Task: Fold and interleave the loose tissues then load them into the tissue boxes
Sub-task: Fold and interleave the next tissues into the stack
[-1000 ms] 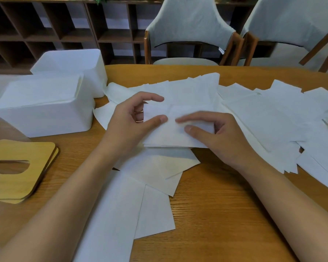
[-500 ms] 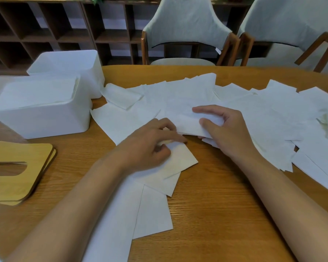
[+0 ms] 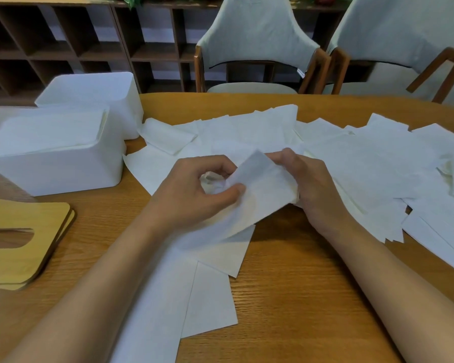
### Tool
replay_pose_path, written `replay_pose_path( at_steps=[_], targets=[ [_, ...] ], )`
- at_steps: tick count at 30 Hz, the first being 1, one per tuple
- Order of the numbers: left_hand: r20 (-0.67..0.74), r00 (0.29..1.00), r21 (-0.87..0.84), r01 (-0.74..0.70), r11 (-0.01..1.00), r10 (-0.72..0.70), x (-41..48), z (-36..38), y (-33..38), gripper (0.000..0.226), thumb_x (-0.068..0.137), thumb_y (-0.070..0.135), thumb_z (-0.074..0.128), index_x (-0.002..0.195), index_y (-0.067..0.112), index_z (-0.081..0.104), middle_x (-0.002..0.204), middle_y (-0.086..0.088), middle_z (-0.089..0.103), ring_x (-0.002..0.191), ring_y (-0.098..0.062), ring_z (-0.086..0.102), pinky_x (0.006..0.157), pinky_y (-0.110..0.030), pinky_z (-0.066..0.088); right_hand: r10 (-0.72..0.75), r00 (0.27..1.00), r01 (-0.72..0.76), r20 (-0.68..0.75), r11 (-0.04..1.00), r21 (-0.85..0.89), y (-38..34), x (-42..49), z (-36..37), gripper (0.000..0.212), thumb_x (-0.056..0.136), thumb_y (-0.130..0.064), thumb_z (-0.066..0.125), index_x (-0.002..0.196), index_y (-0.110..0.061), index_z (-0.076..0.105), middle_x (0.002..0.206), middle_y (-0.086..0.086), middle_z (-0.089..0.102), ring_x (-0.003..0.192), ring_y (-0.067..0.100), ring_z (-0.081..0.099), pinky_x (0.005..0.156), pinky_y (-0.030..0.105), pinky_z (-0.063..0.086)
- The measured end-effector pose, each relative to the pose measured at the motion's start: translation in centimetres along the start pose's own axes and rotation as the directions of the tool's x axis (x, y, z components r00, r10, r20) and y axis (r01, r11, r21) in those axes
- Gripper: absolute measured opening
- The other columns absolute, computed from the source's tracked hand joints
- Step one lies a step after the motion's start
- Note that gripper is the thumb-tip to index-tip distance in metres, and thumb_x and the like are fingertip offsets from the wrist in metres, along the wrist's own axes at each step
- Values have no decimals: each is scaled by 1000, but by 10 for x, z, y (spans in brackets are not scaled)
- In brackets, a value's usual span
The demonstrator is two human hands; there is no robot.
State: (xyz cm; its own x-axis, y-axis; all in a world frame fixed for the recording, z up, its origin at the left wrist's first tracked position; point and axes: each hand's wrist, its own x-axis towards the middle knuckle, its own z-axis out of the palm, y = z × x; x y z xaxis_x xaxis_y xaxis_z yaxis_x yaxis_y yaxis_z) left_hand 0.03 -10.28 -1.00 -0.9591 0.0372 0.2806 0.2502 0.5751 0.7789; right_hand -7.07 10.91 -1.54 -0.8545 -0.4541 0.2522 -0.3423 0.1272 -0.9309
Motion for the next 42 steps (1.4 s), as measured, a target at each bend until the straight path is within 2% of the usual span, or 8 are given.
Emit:
replay_pose_path(
  at_steps=[4, 7, 12, 16, 24, 31, 36, 42],
  targets=[
    [30, 999, 2, 27, 1000, -27, 2, -3, -2, 9, 91, 38, 77, 97, 32, 77, 89, 14, 71, 95, -10, 67, 78, -17, 50, -59, 995, 64, 83, 996, -56, -3, -4, 4, 32, 89, -68, 52, 82, -44, 71, 78, -17, 66, 79, 8, 64, 67, 17, 45],
    [49, 997, 0, 61, 998, -61, 2, -5, -5, 9, 90, 38, 77, 94, 30, 78, 87, 13, 71, 90, -11, 65, 75, -21, 49, -36, 999, 33, -13, 990, -136, 0, -2, 5, 16, 94, -45, 66, 90, -33, 76, 87, -16, 71, 89, 10, 66, 72, 25, 52],
    [28, 990, -51, 142, 989, -140, 3, -14, -9, 12, 91, 41, 74, 97, 32, 79, 96, 17, 75, 96, -7, 70, 79, -24, 55, 45, 996, -51, -77, 995, -86, 0, 0, 1, 6, 90, -38, 72, 91, -33, 74, 94, -20, 71, 93, 1, 65, 71, 14, 51],
    [2, 981, -95, 191, 977, -192, 4, -19, -7, 19, 86, 45, 75, 98, 32, 81, 97, 16, 77, 93, -8, 73, 77, -35, 63, 52, 998, -47, 44, 994, -95, -4, -2, 4, 27, 83, -46, 73, 109, -39, 68, 107, -27, 66, 101, -1, 62, 76, 16, 54],
    [11, 980, -90, 199, 976, -198, 4, -12, -5, 18, 86, 42, 77, 101, 33, 80, 102, 18, 76, 99, -7, 72, 81, -31, 63, -24, 995, 49, 95, 959, -278, 2, -3, 12, 67, 88, -49, 72, 143, -52, 34, 138, -50, 28, 124, -26, 28, 93, 0, 25],
    [-45, 984, -109, 168, 980, -174, 5, -6, -5, 20, 84, 47, 76, 100, 36, 76, 101, 20, 72, 98, -2, 68, 72, -20, 58, -48, 997, 67, 67, 948, -311, -1, -2, 14, 73, 94, -35, 69, 150, -47, 24, 149, -40, 21, 123, -32, 20, 91, -11, 16],
    [-89, 990, -15, 112, 994, -113, 5, -5, -6, 42, 87, 55, 69, 127, 41, 65, 126, 24, 59, 114, 5, 57, 85, -12, 41, -100, 994, 105, 34, 970, -219, -6, -3, 8, 69, 97, -24, 67, 149, -44, 27, 147, -41, 26, 132, -22, 24, 114, 15, 30],
    [-103, 979, -87, 169, 982, -178, 3, -8, -7, 39, 92, 36, 76, 129, 41, 65, 88, 7, 53, 69, -3, 44, 60, -11, 38, -53, 997, 62, 48, 979, -194, -8, 0, 4, 66, 96, -25, 68, 147, -47, 32, 140, -49, 26, 126, -28, 24, 108, 5, 28]
  ],
)
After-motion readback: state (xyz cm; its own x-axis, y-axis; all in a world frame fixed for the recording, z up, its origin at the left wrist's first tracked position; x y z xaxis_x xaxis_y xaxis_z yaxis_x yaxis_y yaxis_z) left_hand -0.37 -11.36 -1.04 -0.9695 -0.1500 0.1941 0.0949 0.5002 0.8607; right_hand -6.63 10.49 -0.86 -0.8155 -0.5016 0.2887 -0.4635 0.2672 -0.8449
